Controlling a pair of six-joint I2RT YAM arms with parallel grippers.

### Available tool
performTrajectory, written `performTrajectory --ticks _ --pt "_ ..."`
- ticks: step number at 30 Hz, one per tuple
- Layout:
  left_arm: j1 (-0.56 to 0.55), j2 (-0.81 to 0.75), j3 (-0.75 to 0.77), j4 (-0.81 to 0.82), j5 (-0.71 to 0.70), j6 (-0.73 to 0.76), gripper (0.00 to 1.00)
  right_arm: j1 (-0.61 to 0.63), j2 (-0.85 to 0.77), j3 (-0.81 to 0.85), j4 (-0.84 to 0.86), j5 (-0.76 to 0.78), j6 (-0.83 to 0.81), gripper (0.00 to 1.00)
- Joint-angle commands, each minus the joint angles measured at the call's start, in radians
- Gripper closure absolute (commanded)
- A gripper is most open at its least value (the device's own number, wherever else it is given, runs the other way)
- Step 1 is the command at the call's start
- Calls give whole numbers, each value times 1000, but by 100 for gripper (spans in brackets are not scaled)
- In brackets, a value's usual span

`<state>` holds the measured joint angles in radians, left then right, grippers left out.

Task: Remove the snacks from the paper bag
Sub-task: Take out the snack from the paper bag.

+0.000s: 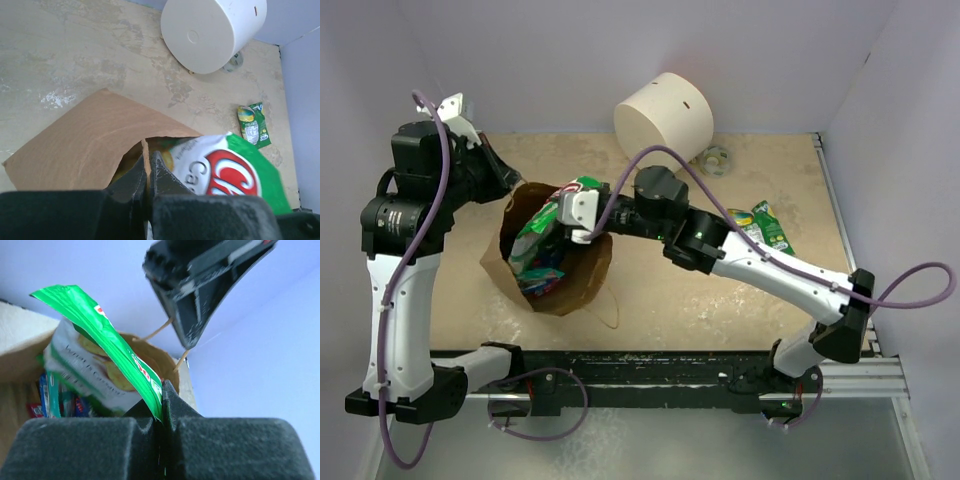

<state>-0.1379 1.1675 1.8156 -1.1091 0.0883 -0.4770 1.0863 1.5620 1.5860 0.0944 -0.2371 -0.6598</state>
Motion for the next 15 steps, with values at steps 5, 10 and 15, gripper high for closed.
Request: performTrajectory --ticks 5,10,15 --pt "-2 -14 -9 73 -7 23 100 1 -207 56 60 67 185 100" --pt "-2 -27 -25 68 -23 29 100 0 -307 65 130 364 253 100" --pt "-2 -32 -39 68 -29 31 100 1 -364 30 197 761 230 100"
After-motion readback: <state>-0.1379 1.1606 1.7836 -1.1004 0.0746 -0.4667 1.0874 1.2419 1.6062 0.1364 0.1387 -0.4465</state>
